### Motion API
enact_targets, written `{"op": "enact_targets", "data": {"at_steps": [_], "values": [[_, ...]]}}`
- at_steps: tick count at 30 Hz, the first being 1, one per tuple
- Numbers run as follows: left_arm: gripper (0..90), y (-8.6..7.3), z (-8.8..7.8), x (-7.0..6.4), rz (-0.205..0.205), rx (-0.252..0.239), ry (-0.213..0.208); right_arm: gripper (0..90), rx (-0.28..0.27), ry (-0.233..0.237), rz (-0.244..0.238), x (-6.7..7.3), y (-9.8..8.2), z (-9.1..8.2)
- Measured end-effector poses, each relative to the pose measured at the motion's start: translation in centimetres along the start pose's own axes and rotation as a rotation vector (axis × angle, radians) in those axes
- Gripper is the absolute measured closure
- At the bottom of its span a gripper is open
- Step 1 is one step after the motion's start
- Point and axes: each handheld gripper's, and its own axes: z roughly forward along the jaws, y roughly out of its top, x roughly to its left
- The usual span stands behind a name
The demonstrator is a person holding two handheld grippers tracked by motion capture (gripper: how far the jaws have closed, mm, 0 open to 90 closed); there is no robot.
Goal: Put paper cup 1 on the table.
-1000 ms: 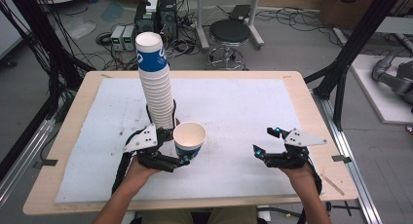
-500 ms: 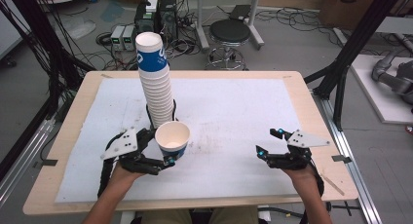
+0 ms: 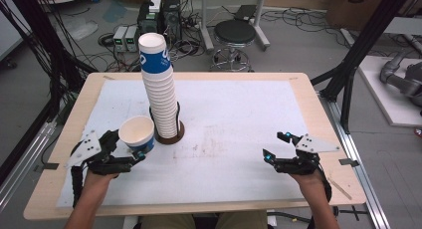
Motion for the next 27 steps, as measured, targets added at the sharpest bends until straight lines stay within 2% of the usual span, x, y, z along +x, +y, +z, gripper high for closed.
{"op": "enact_targets", "data": {"at_steps": [7,12,21,23,27], "values": [[25.5,-0.7,-1.1,3.1,-0.022,0.009,0.112,19.4,-0.004,-0.005,-0.007,0.2,0.0,-0.1],[25.5,-1.5,-1.4,4.5,-0.053,0.017,0.147,19.4,-0.004,-0.010,-0.006,0.2,-0.1,-0.2],[25.7,-3.0,-1.6,6.3,-0.062,0.058,0.199,19.4,-0.002,-0.009,-0.008,0.3,-0.1,-0.1],[25.8,-3.5,-1.8,6.7,-0.051,0.092,0.215,19.4,-0.001,-0.006,-0.015,0.3,-0.1,0.0],[25.8,-4.3,-1.9,7.5,-0.066,0.147,0.245,19.4,0.004,-0.001,-0.018,0.4,-0.1,0.1]]}}
